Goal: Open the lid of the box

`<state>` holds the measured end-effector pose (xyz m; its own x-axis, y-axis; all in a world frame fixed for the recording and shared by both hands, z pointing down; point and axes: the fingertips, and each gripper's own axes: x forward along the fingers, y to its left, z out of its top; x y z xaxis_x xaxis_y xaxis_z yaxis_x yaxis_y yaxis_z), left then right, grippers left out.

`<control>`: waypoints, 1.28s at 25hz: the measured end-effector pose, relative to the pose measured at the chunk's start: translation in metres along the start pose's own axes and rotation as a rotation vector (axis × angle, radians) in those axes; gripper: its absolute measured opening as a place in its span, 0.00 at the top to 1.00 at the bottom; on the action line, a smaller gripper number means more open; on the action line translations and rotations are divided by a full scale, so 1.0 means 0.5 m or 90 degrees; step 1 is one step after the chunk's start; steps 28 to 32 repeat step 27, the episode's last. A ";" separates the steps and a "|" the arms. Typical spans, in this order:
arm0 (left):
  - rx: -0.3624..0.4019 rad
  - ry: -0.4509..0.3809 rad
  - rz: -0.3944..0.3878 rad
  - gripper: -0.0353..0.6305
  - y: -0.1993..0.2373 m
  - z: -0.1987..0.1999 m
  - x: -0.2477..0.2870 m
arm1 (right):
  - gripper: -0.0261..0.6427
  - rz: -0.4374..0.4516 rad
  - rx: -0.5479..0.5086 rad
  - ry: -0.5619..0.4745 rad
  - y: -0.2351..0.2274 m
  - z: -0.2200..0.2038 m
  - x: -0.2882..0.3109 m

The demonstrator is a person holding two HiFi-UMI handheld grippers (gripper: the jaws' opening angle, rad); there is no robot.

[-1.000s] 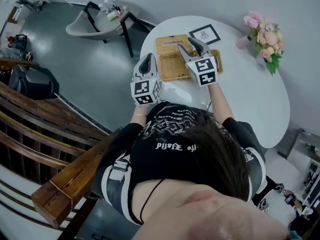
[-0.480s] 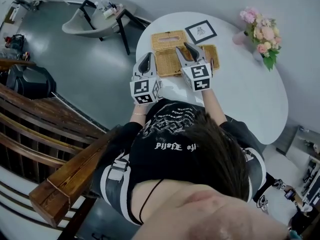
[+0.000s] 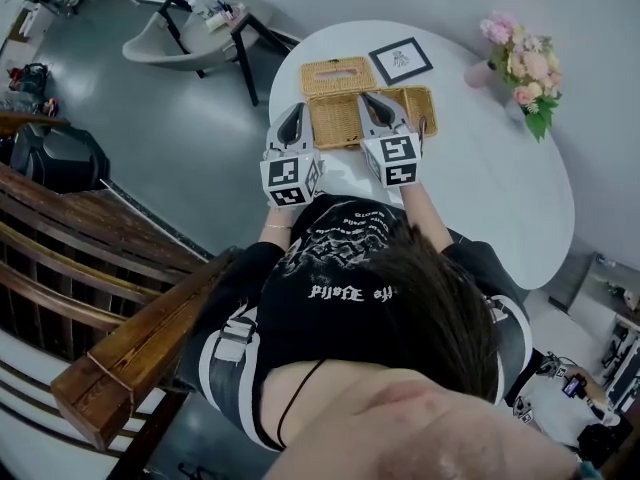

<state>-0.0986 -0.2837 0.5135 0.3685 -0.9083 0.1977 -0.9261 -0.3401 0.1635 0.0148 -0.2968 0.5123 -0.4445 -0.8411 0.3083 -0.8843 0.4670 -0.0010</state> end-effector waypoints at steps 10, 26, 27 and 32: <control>0.000 0.009 0.008 0.91 0.000 -0.012 -0.011 | 0.92 -0.020 -0.018 -0.002 0.001 -0.010 -0.005; -0.006 0.020 0.009 0.91 -0.005 -0.026 -0.019 | 0.92 -0.022 -0.036 0.002 0.005 -0.023 -0.015; -0.006 0.020 0.010 0.91 -0.005 -0.025 -0.021 | 0.92 -0.021 -0.037 0.001 0.008 -0.022 -0.016; -0.006 0.020 0.010 0.91 -0.005 -0.025 -0.021 | 0.92 -0.021 -0.037 0.001 0.008 -0.022 -0.016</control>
